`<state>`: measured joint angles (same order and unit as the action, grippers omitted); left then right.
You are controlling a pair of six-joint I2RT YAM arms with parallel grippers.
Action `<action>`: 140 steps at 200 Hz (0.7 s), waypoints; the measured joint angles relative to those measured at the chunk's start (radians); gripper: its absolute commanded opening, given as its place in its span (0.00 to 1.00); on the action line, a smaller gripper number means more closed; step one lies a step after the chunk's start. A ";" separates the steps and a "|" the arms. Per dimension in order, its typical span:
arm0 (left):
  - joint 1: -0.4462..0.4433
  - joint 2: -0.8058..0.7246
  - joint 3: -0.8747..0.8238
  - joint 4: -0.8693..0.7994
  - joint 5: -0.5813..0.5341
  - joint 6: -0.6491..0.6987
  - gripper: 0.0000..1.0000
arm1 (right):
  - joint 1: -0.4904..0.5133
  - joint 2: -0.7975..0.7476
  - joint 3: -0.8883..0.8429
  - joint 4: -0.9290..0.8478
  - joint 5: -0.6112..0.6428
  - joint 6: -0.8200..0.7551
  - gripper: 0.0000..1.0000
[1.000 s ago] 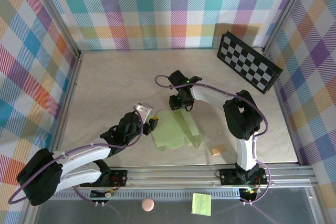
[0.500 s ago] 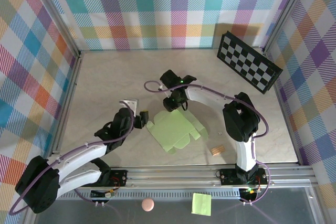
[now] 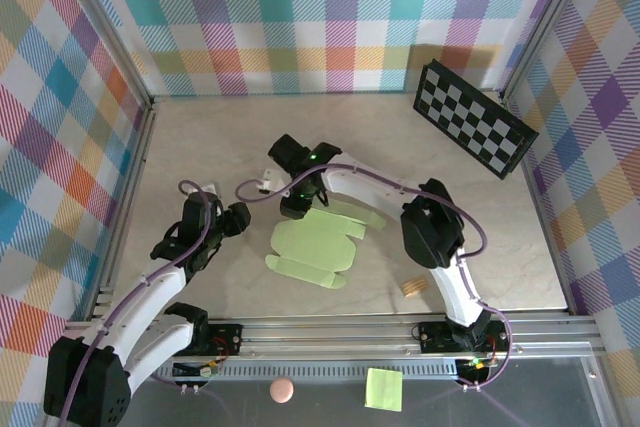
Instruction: Fold the paper box
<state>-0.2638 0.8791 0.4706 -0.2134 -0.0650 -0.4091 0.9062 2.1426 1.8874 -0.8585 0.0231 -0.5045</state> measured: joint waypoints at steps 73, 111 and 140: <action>0.011 0.013 0.045 -0.082 0.064 -0.002 0.65 | 0.029 0.128 0.063 0.010 0.048 -0.085 0.17; 0.011 0.036 0.067 -0.098 0.100 0.002 0.65 | 0.030 0.123 0.051 0.027 0.040 -0.087 0.36; 0.011 0.063 0.089 -0.103 0.134 0.008 0.64 | 0.030 0.106 0.037 0.029 0.022 -0.063 0.57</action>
<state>-0.2523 0.9417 0.5591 -0.3168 0.0685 -0.4007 0.9360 2.2490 1.9240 -0.8291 0.0448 -0.5674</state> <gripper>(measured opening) 0.638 0.517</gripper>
